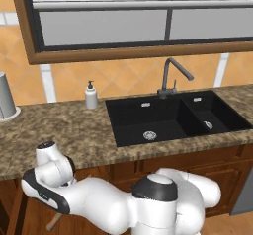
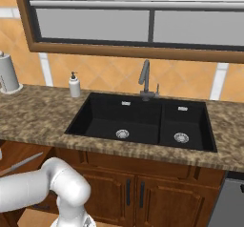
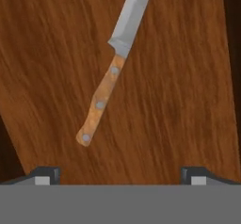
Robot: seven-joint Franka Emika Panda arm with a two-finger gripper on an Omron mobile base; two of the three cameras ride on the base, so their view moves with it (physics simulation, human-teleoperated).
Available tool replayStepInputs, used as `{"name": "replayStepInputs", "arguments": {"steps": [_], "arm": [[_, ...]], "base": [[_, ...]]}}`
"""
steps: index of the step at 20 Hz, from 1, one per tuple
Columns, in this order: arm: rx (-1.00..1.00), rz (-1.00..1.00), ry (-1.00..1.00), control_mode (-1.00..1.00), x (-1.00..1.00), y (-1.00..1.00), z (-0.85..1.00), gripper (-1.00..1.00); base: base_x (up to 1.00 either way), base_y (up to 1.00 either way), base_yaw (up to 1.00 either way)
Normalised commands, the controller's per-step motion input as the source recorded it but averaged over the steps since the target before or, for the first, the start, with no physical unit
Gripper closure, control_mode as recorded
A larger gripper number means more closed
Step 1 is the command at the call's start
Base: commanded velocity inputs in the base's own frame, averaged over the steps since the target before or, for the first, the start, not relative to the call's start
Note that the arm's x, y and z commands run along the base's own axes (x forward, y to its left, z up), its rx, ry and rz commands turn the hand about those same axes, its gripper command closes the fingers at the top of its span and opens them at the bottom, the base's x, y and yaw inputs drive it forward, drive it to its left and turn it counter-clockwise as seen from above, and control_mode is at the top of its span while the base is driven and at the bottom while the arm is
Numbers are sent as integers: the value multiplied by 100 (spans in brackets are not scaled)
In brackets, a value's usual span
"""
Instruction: Pick up the knife from the drawer and place it on the cutting board. Then place the meat from the plate to the cutting board.
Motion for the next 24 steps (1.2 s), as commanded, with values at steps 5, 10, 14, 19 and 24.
{"name": "replayStepInputs", "arguments": {"steps": [5,10,14,19,24], "arm": [[-8,0,0,-100,4,4,-57,-100],[-6,0,0,-100,4,0,-46,-100],[-2,0,0,-100,10,1,-21,-100],[0,0,1,-100,12,8,-11,-100],[0,0,0,-100,8,10,-32,-100]], "base": [[0,0,0],[0,0,0],[0,0,0],[0,0,0],[0,0,0]]}}
